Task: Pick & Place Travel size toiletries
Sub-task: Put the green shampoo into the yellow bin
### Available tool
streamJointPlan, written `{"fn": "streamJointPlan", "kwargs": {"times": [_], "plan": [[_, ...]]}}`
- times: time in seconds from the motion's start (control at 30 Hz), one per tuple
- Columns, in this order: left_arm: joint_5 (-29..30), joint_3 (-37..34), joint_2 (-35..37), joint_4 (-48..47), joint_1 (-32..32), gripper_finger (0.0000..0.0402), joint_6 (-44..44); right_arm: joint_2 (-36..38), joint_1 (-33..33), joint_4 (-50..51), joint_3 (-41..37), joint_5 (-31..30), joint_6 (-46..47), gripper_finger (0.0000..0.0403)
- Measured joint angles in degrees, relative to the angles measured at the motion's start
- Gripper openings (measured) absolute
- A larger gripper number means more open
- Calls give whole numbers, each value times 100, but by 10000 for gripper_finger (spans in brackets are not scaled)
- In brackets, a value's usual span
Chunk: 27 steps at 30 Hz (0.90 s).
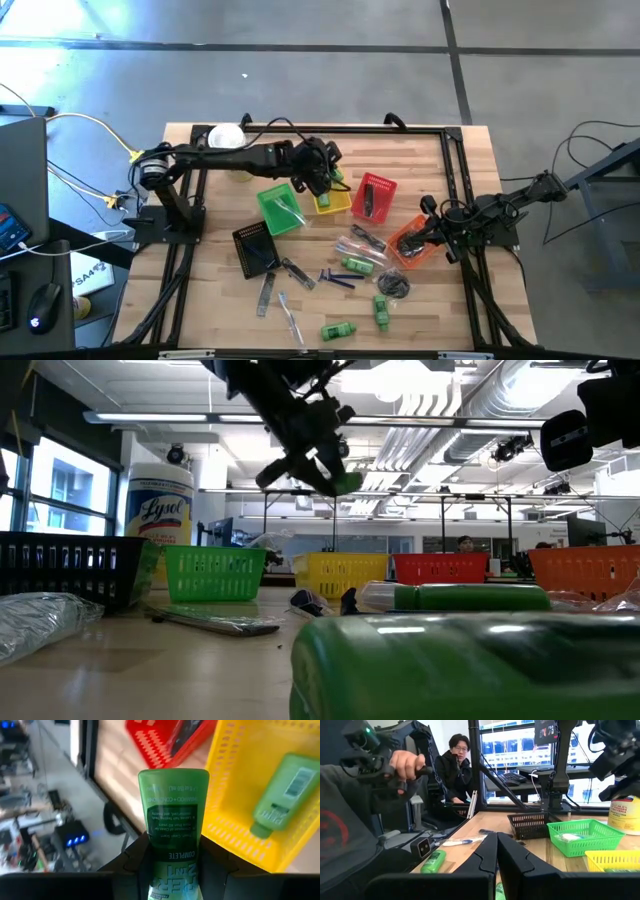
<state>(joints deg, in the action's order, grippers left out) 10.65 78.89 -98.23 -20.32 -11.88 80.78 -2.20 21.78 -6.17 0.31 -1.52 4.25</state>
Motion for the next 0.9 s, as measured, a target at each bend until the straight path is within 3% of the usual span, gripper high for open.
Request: {"fn": "streamJointPlan", "kwargs": {"times": [0.27,0.9], "plan": [[-293,0,-352,11,14,113,113,0,0,36,0,2,0,3],[-104,-2,-1089,-31,148,113,900,-2,0,173,-2,0,0,3]]}}
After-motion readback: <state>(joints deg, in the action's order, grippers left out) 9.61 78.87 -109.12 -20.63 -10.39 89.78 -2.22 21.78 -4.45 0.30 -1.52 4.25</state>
